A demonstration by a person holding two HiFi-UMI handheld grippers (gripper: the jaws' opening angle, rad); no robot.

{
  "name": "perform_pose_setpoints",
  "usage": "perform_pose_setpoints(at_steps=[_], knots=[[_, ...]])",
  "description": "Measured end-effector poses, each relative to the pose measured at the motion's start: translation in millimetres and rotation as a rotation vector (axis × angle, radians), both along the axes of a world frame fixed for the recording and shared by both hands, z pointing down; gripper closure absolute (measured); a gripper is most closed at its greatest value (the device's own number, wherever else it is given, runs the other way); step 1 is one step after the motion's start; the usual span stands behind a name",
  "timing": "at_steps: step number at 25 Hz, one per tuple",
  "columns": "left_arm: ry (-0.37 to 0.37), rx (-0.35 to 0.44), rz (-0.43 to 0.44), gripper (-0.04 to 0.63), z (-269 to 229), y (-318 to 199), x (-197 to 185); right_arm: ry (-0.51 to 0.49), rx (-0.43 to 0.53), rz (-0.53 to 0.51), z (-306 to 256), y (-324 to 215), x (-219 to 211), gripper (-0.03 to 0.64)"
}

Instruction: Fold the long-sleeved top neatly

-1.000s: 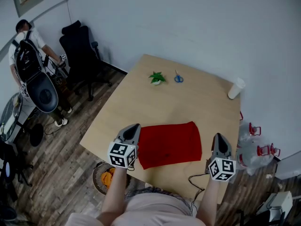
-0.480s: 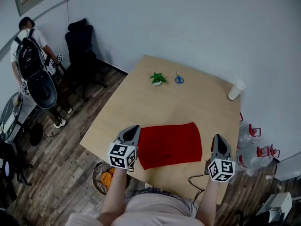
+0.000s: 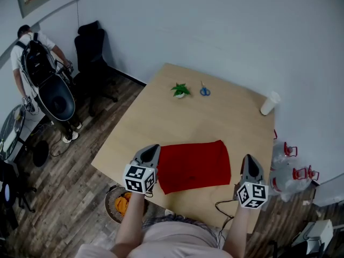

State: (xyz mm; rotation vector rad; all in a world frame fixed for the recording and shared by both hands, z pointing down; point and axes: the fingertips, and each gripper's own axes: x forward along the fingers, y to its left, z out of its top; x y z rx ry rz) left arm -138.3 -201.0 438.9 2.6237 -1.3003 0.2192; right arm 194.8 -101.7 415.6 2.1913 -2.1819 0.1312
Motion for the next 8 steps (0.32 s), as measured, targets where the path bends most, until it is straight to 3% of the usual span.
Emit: perform_pose_setpoints(at_steps=[8], knots=[[-0.001, 0.001, 0.001, 0.594, -0.5, -0.1, -1.3, -0.002, 0.003, 0.009, -1.3, 0.7, 0.5, 0.611]])
